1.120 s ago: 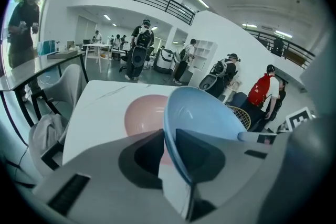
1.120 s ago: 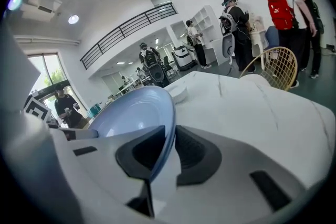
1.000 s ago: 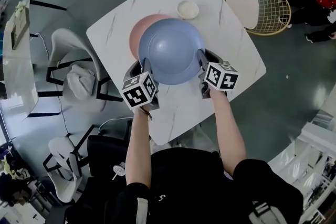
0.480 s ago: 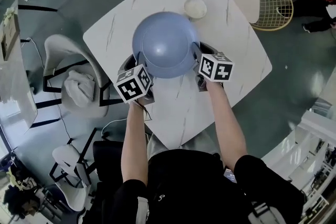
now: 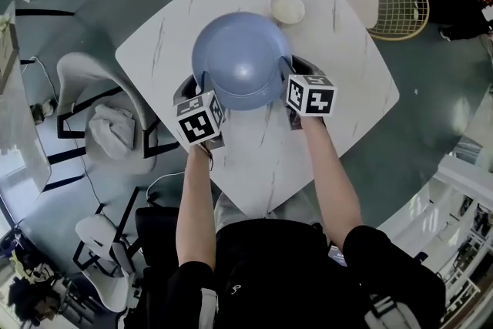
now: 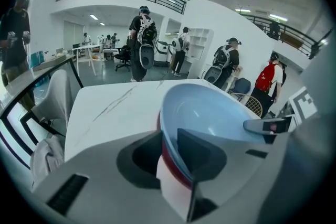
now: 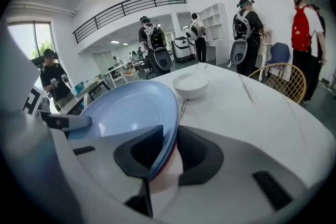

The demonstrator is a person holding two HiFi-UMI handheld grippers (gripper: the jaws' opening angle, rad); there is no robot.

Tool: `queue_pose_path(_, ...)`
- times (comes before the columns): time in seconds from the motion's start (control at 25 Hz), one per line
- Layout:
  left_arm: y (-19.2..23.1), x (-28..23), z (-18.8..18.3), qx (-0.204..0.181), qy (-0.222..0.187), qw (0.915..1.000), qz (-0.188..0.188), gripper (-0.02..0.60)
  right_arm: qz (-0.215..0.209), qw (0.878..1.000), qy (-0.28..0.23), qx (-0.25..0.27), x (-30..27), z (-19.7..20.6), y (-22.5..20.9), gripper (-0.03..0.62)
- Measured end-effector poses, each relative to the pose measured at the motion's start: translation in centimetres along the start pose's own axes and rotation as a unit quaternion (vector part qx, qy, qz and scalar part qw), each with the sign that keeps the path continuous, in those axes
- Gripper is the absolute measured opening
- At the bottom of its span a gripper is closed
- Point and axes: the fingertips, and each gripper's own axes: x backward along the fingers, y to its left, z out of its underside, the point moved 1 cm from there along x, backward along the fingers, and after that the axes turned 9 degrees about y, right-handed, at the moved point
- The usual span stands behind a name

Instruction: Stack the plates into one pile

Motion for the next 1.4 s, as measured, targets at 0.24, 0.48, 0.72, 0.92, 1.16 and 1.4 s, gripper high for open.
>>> queue_pose_path(0.24, 1.0, 1.3, 0.4, -0.008, -0.023, 0.9991, -0.034, 0.153, 0.024, 0.998, -0.007, 0.063, 0.8, 0.4, 0.7, 0.138)
queue_pose_path(0.48, 0.2, 5.3, 0.9, 0.048, -0.092, 0.9941, -0.033, 0.102, -0.013, 0.998, -0.045, 0.045, 3.9, 0.9, 0.8, 0.124)
queue_pose_path(0.72, -0.6, 10.1, 2.6, 0.092, -0.144, 0.9838, -0.053, 0.017, -0.061, 0.992, -0.099, 0.045, 7.6, 1.2, 1.5, 0.066)
queue_pose_path(0.92, -2.9, 14.6, 4.5, 0.125, -0.18, 0.9735, -0.064, 0.015, -0.091, 0.985, -0.139, 0.051, 11.9, 1.0, 1.2, 0.023)
queue_pose_path(1.16, -7.0, 19.0, 5.4, 0.14, -0.218, 0.9647, -0.049, 0.015, -0.123, 0.976, -0.175, 0.028, 17.1, 0.8, 0.5, 0.008)
queue_pose_path(1.4, -10.9, 24.3, 4.4, 0.112, -0.278, 0.9528, -0.05, 0.015, -0.204, 0.949, -0.237, 0.027, 23.0, -0.6, 2.1, 0.006)
